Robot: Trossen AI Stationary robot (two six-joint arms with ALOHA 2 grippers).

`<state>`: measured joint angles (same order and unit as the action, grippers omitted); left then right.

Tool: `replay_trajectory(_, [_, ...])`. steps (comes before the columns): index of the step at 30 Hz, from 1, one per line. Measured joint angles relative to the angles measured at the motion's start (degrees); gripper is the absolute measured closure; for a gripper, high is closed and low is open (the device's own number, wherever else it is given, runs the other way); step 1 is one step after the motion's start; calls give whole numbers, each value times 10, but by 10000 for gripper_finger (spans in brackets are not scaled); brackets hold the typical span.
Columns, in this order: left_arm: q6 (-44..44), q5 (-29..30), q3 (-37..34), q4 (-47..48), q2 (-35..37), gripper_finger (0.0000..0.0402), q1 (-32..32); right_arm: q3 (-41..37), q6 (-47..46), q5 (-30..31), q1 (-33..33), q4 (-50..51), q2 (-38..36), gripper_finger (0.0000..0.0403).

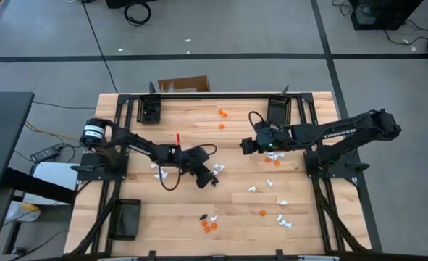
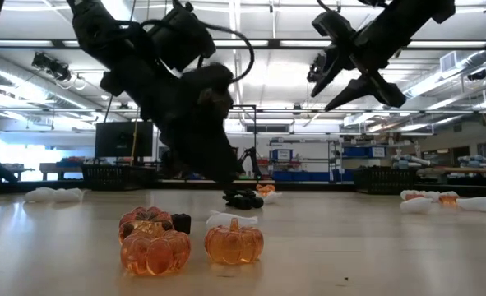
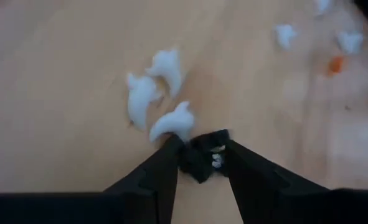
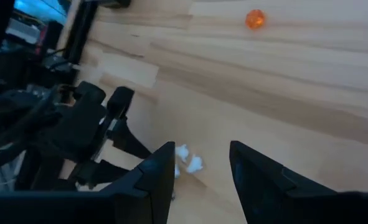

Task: Sort Halloween decoration
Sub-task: Put the black skeleton toy into the top left black basket

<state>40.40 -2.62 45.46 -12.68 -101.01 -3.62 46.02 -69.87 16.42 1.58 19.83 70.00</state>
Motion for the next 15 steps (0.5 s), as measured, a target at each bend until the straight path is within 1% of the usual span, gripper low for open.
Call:
replay_trajectory(2, [20, 18, -1, 3, -12, 259, -7, 0, 11, -5, -1, 4, 0, 243])
replay_trajectory(5, [21, 40, 5, -4, -31, 259, -13, 0, 29, -11, 2, 8, 0, 243])
replay_trajectory(7, [21, 41, 10, -9, -42, 259, -15, 0, 38, -12, 6, 8, 0, 243])
replay_trajectory(12, [6, 47, 11, -2, -45, 259, -19, 0, 61, -11, 11, 9, 0, 243])
replay_trajectory(15, [30, 47, 11, 10, -45, 260, -19, 0, 73, -11, 11, 9, 0, 243])
